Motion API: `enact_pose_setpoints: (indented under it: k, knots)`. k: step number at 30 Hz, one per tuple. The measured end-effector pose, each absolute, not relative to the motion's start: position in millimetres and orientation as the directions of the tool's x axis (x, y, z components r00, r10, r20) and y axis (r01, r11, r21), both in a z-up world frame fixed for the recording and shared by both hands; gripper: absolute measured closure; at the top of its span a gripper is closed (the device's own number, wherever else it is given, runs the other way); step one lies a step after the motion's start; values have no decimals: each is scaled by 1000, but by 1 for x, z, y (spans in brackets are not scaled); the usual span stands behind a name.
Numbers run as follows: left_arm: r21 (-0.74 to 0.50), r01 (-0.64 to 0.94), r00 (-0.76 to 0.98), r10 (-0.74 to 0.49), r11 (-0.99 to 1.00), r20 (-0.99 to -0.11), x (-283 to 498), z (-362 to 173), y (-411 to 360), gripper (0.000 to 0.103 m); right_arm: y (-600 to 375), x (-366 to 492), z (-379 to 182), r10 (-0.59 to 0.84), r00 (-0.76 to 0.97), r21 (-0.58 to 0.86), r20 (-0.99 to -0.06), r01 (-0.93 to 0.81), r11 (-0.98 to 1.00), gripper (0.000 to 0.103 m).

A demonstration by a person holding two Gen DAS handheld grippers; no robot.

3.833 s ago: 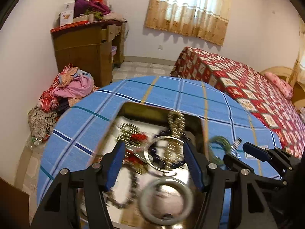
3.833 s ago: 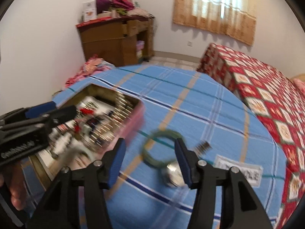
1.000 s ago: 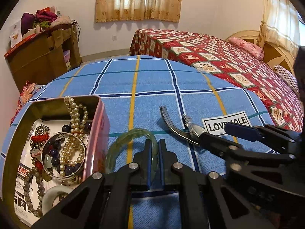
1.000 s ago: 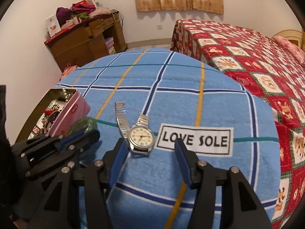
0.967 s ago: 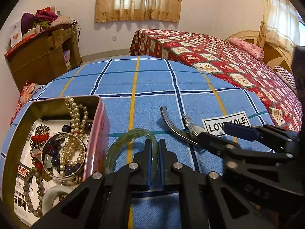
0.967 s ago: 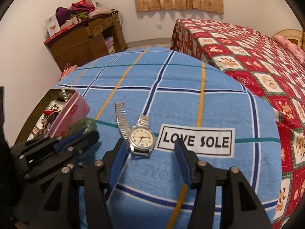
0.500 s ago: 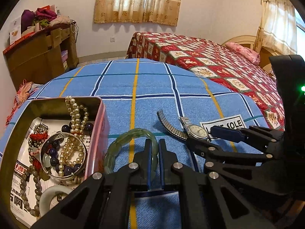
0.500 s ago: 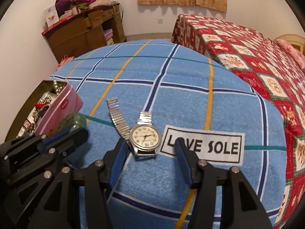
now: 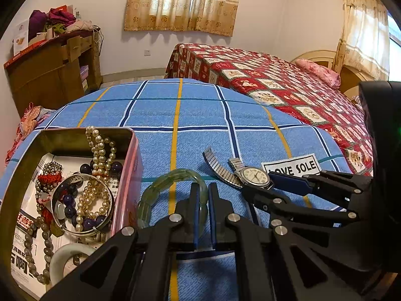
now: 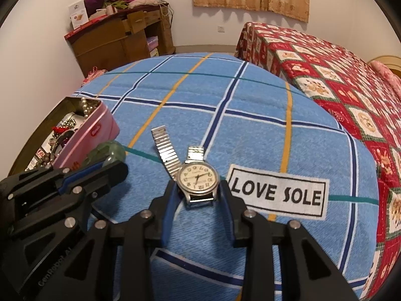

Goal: Organize jewelry
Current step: 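Grasp the silver wristwatch with the right tool while the left tool holds the bangle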

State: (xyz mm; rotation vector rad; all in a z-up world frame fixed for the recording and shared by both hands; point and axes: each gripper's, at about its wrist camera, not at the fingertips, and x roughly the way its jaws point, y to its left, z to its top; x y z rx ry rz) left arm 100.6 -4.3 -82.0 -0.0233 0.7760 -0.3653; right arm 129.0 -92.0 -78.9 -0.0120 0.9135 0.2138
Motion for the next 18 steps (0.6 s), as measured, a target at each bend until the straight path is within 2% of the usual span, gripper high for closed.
enact_pose_setpoints:
  k: [11, 18]
  knots:
    - [-119, 308, 698, -309, 944, -646, 87, -72, -5, 97, -93, 117, -62, 172, 647, 55, -743, -197, 979, 67]
    - [-144, 297, 697, -317, 944, -643, 82, -62, -2, 97, -93, 110, -48, 177, 675, 49, -716, -205, 978, 67]
